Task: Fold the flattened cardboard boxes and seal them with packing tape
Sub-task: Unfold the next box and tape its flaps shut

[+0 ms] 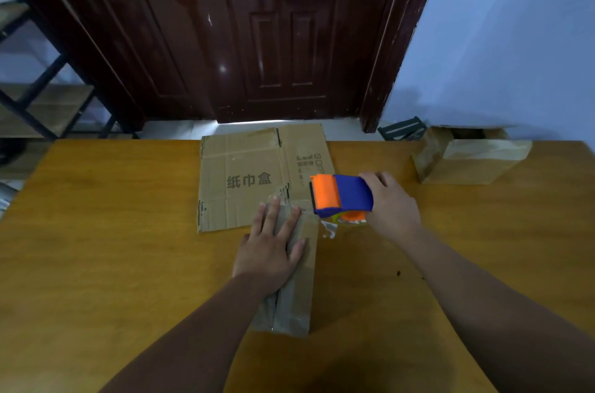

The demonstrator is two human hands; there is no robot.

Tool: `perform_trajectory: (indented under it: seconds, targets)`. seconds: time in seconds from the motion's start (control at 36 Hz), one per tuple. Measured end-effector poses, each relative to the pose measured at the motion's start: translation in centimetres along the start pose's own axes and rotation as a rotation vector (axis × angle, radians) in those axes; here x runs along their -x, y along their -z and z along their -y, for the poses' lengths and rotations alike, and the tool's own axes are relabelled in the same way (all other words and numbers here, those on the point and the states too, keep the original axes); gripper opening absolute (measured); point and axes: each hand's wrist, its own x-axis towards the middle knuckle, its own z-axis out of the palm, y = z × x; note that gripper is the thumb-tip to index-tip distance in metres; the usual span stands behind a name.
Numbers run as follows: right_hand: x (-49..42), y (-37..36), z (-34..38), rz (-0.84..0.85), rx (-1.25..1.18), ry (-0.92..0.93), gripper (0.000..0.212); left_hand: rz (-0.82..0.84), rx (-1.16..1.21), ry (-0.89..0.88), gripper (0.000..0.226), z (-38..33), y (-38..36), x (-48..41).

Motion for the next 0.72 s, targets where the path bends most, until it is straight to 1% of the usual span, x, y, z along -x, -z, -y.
perform_trajectory:
  seconds: [0.17, 0.31, 0.5, 0.61, 0.72]
  targets:
    - [0.2, -2.0, -0.9, 0.058, -0.098, -0.081, 0.055, 0.014, 0.003, -0.007, 0.061, 0.0, 0.2, 0.1]
    - [0.2, -2.8, -1.1, 0.074, -0.172, -0.133, 0.057, 0.015, 0.014, -0.003, 0.062, 0.0, 0.3, 0.0]
    - [0.9, -3.7, -1.5, 0.086, -0.196, -0.151, 0.056, 0.011, 0.030, -0.013, 0.062, 0.2, 0.2, 0.0]
    - [1.4, -4.2, -1.7, 0.085, -0.272, -0.191, 0.054, 0.001, 0.011, -0.011, 0.059, 0.0, 0.2, 0.0]
    - [1.9, -5.1, -1.7, 0.060, -0.314, -0.224, 0.058, 0.004, 0.013, -0.018, 0.057, 0.2, 0.2, 0.0]
